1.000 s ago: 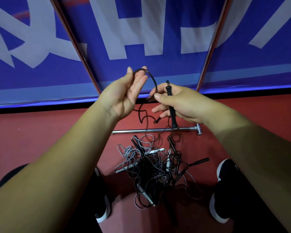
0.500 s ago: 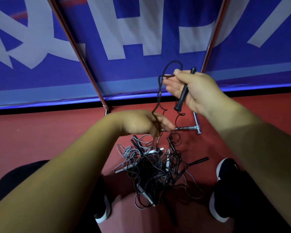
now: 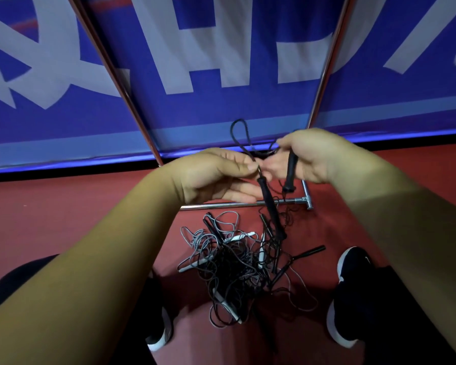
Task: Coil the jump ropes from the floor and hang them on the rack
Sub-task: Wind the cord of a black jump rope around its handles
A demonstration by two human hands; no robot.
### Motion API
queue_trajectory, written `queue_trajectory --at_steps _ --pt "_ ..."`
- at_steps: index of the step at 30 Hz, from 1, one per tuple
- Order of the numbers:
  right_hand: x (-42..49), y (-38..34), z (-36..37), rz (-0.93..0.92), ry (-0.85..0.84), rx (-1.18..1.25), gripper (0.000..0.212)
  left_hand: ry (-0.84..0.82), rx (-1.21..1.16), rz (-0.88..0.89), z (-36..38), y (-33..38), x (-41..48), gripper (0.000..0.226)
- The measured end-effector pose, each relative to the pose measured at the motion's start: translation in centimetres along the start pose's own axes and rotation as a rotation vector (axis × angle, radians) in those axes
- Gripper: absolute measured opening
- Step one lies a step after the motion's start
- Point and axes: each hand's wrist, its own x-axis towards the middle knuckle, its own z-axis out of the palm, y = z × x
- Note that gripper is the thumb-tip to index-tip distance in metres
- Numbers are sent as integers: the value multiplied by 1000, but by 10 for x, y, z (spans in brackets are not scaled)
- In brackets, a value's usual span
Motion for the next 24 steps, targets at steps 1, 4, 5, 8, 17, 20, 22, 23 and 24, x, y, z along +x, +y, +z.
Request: queue_trajectory --at_steps 1,4,5,8,17,20,22,23,24 --pt "-5 2 2 63 -68 -91 25 63 -40 1 -1 2 1 17" --pt "-17 8 7 124 -313 -275 29 203 -148 -85 -5 4 5 14" --pt "-19 8 9 123 -368 -304 34 240 -183 -127 -7 3 7 15" --pt "-24 10 14 115 -428 -283 45 316 -241 -178 -10 2 10 19" --pt "-21 17 19 34 -408 -273 23 443 113 3 -11 7 6 10" --pt "-18 17 16 65 -428 -369 19 563 453 152 -18 7 7 31" --pt "-18 17 16 84 -456 -396 19 486 644 257 -22 5 7 54" --pt "-19 17 16 97 -476 -402 19 420 732 293 -21 3 7 61" --pt "-20 17 16 112 -497 -408 19 366 814 325 -19 1 7 62"
